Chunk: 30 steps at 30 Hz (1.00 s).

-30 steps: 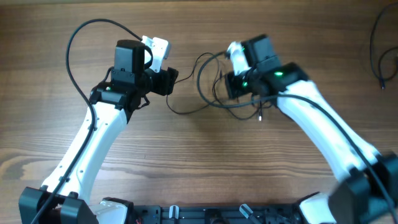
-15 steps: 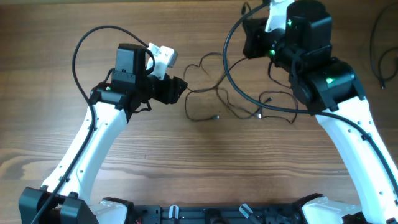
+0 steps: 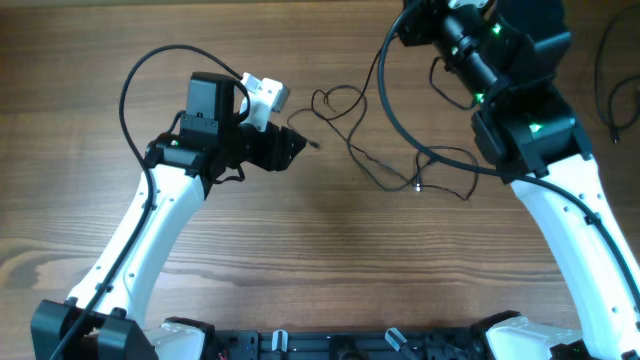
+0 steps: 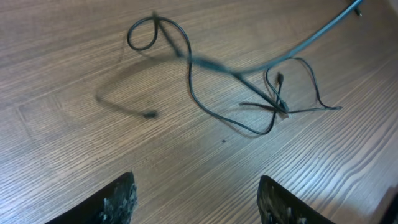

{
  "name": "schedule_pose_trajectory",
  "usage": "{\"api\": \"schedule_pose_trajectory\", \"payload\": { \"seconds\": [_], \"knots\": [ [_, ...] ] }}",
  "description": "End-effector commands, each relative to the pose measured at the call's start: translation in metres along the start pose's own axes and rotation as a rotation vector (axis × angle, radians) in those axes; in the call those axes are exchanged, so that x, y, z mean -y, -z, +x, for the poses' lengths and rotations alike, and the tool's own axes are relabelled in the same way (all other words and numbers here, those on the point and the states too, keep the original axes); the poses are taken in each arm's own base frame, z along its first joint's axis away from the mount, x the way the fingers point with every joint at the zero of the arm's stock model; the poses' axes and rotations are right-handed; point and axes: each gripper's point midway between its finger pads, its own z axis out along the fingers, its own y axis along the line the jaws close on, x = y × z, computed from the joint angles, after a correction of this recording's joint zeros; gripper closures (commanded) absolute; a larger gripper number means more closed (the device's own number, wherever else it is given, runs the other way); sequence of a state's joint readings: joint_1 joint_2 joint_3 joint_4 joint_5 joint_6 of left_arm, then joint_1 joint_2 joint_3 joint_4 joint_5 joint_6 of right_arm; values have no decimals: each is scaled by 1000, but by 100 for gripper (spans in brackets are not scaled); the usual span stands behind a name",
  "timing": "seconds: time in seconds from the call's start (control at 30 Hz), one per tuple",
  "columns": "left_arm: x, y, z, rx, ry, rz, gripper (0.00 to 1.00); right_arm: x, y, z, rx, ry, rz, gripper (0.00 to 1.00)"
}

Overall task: Untangle cables
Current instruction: 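Lift a cable with the right gripper and pull it up-right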

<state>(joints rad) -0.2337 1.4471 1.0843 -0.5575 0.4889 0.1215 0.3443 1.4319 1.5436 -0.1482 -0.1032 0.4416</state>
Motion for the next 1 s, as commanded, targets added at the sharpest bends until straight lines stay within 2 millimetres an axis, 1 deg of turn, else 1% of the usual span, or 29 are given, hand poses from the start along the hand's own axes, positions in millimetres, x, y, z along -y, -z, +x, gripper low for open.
{"api": "schedule_pose_trajectory", "payload": {
  "seconds": [0.0, 0.1, 0.17, 0.23, 0.3, 0.43, 0.5, 0.53, 0.6, 0.63, 0.7, 0.77, 0.83, 0.87, 0.9, 0.93, 0.97],
  "knots": [
    [-1, -10, 20, -31, 12, 22, 36, -8, 15, -40, 75, 45, -13, 96],
    [-2, -12, 21, -30, 11, 22, 36, 11, 22, -28, -27, 83, 68, 96],
    [-2, -12, 18, -17, 5, 21, 36, 28, 29, -18, -99, 78, 125, 96],
    [-2, -12, 12, 5, -7, 20, 36, 41, 37, -10, -163, 65, 162, 96],
    [-2, -12, 10, 15, -12, 19, 35, 43, 48, -11, -209, 60, 162, 96],
    [-2, -12, 10, 15, -12, 19, 35, 36, 75, -28, -251, 56, 193, 96],
    [-2, -12, 10, 15, -11, 19, 35, 38, 89, -31, -281, 70, 241, 96],
    [-2, -12, 10, 14, -11, 19, 35, 44, 98, -32, -293, 74, 299, 96],
    [-2, -12, 10, 14, -11, 19, 35, 65, 116, -32, -313, 91, 445, 96],
    [-2, -12, 10, 14, -11, 19, 35, 75, 126, -28, -336, 100, 512, 96],
    [-2, -12, 10, 15, -12, 19, 35, 86, 137, -20, -379, 106, 580, 96],
    [-2, -12, 10, 15, -11, 20, 34, 96, 143, -2, -458, 99, 629, 95],
    [-2, -12, 10, 15, -11, 20, 34, 102, 146, 21, -567, 85, 646, 96],
    [-2, -12, 10, 15, -11, 21, 34, 104, 144, 37, -637, 69, 637, 95],
    [-1, -12, 10, 15, -11, 24, 35, 105, 142, 46, -680, 61, 631, 96],
    [0, -12, 10, 16, -12, 35, 35, 108, 138, 62, -753, 49, 623, 95],
    [3, -12, 9, 19, -14, 48, 34, 113, 132, 74, -802, 45, 618, 95]
  ]
}}
